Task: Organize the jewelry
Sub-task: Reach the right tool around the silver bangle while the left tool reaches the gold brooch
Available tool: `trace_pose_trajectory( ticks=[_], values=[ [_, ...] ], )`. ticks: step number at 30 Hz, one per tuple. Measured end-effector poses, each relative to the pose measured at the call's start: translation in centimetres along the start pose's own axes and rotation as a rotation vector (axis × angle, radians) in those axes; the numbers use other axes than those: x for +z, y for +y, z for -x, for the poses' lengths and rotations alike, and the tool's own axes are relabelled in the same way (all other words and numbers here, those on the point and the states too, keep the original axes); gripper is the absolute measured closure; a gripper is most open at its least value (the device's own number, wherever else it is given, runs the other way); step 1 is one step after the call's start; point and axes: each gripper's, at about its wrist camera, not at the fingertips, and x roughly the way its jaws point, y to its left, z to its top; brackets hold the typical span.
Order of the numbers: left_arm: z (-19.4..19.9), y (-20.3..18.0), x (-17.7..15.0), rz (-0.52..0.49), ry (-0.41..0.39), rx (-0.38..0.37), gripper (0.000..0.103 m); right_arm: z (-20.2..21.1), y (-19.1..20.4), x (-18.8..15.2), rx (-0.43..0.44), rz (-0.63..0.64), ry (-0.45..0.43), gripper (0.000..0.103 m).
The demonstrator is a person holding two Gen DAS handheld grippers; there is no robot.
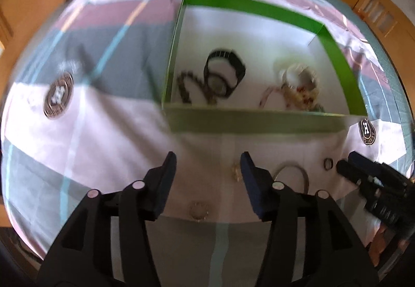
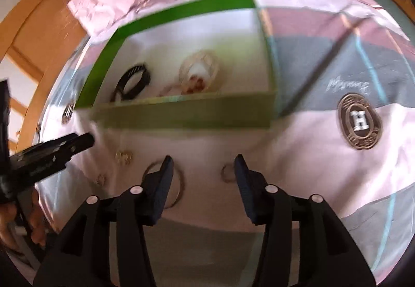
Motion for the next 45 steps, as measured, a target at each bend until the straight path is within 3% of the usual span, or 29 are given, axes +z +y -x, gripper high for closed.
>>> trace_pose_trajectory(
  ticks=[2, 3, 7, 10, 13, 15, 16, 25, 26, 28, 30, 35, 37, 39, 45],
  values=[
    [-0.2, 0.0, -0.1, 0.005, 0.012, -0.001, 0.045, -0.3, 1.8, -0.6, -0.021, 0.093, 0.005, 0.031],
    [-0.3, -0.1, -0.2, 0.001, 0.011, 0.004, 0.041, -0.5, 2.9, -0.9, -0.029, 0.143, 0.008, 0.027],
    [-0.1, -0.8, -0.4, -0.025, 0.001, 0.018, 0.033, -2.3, 6.6, -2.5, -0.053, 0.303, 0.053, 0.023],
    [-0.4, -1.0, -0.7, -0.041, 0.018, 0.028, 0.033, -3.9, 7.6, -2.8, -0.118, 0.365, 0.06, 0.023],
    [-1.0, -1.1, -0.8, -0.042, 0.04, 0.034, 0.031, -5.0, 7.5, -2.9, -0.117, 0.361, 0.07, 0.023],
    [-1.2, -1.1, -0.9, -0.04, 0.05, 0.023, 0.031, -5.4, 7.2, -2.8, -0.105, 0.345, 0.079, 0.043],
    [-1.3, -1.1, -0.9, -0.039, 0.052, 0.02, 0.031, -5.5, 7.0, -2.8, -0.096, 0.329, 0.088, 0.044],
    [-1.6, -2.5, -1.1, -0.072, 0.034, -0.005, 0.029, -4.6, 5.1, -2.0, -0.088, 0.244, 0.129, 0.044],
    [-1.7, -2.8, -1.1, -0.081, 0.027, -0.002, 0.032, -4.8, 5.0, -1.9, -0.087, 0.234, 0.136, 0.044],
    [-2.4, -3.5, -1.1, -0.103, 0.031, 0.009, 0.051, -4.8, 4.7, -1.9, -0.089, 0.229, 0.14, 0.044],
    [-3.1, -3.9, -1.2, -0.112, 0.048, 0.012, 0.057, -4.8, 4.8, -2.0, -0.096, 0.242, 0.139, 0.044],
    [-4.6, -4.0, -1.5, -0.107, 0.091, 0.023, 0.059, -4.9, 5.0, -2.1, -0.106, 0.255, 0.144, 0.044],
    [-4.6, -3.9, -1.5, -0.106, 0.085, 0.041, 0.074, -4.9, 5.0, -2.2, -0.106, 0.255, 0.145, 0.044],
    [-4.6, -3.6, -1.4, -0.099, 0.085, 0.037, 0.082, -4.8, 4.8, -2.1, -0.105, 0.253, 0.146, 0.044],
    [-4.0, -2.8, -1.2, -0.069, 0.079, 0.022, 0.082, -4.6, 4.8, -2.0, -0.101, 0.247, 0.132, 0.044]
  ],
)
